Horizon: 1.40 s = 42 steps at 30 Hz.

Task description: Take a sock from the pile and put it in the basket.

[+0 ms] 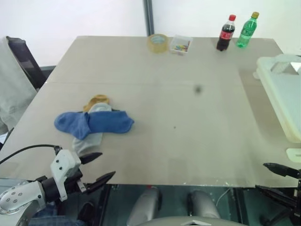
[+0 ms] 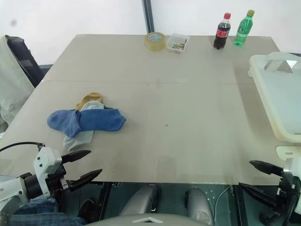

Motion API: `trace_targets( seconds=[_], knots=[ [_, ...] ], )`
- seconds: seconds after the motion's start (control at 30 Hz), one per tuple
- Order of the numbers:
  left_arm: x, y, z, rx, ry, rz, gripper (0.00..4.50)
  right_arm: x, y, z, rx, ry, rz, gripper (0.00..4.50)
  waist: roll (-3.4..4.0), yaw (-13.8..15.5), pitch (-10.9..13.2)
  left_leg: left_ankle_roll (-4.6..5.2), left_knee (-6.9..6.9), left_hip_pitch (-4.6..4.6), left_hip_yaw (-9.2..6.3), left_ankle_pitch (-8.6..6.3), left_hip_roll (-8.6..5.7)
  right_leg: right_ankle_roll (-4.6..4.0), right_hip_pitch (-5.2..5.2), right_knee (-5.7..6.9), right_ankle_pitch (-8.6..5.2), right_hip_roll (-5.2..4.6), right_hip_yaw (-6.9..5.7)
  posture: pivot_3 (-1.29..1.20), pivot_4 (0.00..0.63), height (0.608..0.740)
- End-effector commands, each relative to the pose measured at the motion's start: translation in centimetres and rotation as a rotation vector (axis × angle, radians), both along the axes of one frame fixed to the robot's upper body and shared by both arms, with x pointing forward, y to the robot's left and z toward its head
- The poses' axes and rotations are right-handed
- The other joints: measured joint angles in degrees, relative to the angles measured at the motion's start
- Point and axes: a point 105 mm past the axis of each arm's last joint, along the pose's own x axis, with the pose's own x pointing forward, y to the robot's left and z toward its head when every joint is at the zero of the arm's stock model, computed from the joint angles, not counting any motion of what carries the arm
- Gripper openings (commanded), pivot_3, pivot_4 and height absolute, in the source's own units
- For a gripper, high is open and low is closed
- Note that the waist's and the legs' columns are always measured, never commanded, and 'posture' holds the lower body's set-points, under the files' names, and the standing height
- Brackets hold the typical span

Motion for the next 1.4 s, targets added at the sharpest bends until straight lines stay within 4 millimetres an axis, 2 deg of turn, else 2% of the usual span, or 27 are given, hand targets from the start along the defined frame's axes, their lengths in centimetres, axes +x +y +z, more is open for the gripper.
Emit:
trace_targets(
  seconds=[0.03, 0.2, 0.83, 1.0, 1.2, 1.4],
  knots=[
    [0.3, 0.0, 0.7, -0.016, -0.026, -0.016, 4.50, 0.6, -0.4, 1.3, -0.022, -0.070, -0.011, 4.47, 0.00, 0.01, 0.00, 0.00, 0.00, 0.00, 0.00, 0.00, 0.00, 0.00, 0.00, 0.00, 0.00, 0.00, 0.00, 0.00, 0.150, 0.740],
    [0.8, -0.5, 0.5, -0.052, -0.022, -0.019, 4.50, 1.9, 0.1, 2.0, -0.016, -0.123, -0.018, 4.47, 0.00, -0.01, 0.00, 0.00, 0.03, 0.04, 0.03, 0.01, 0.02, -0.01, 0.02, 0.05, 0.02, 0.01, 0.02, 0.00, 0.150, 0.740],
    [1.0, -1.3, 0.4, -0.072, -0.047, -0.012, 4.50, 3.2, 1.4, 2.4, 0.009, -0.143, 0.011, 4.47, 0.01, -0.03, 0.00, 0.00, 0.02, 0.05, 0.06, 0.01, 0.03, 0.00, 0.01, 0.05, 0.04, 0.04, 0.04, 0.00, 0.150, 0.740],
    [1.3, -1.1, 0.3, -0.057, -0.062, -0.001, 4.50, 3.5, 2.3, 2.7, 0.018, -0.165, 0.051, 4.47, 0.01, -0.06, 0.00, 0.00, 0.02, 0.05, 0.06, 0.01, 0.04, 0.00, 0.01, 0.05, 0.05, 0.06, 0.04, 0.00, 0.150, 0.740],
    [4.4, 0.6, 1.5, -0.029, -0.182, 0.170, 4.50, 4.4, 5.6, 5.1, 0.084, -0.268, 0.164, 4.47, 0.01, -0.05, 0.00, -0.01, 0.08, 0.08, 0.06, 0.01, 0.12, -0.02, 0.02, 0.13, 0.08, 0.14, 0.03, 0.00, 0.150, 0.740],
    [7.2, 3.4, 3.1, -0.014, -0.292, 0.384, 4.50, 5.0, 8.3, 7.3, 0.139, -0.346, 0.262, 4.47, -0.02, -0.08, -0.01, -0.04, 0.14, 0.09, 0.06, 0.04, 0.16, 0.01, 0.03, 0.13, 0.17, 0.23, 0.04, 0.00, 0.150, 0.740]
  ],
)
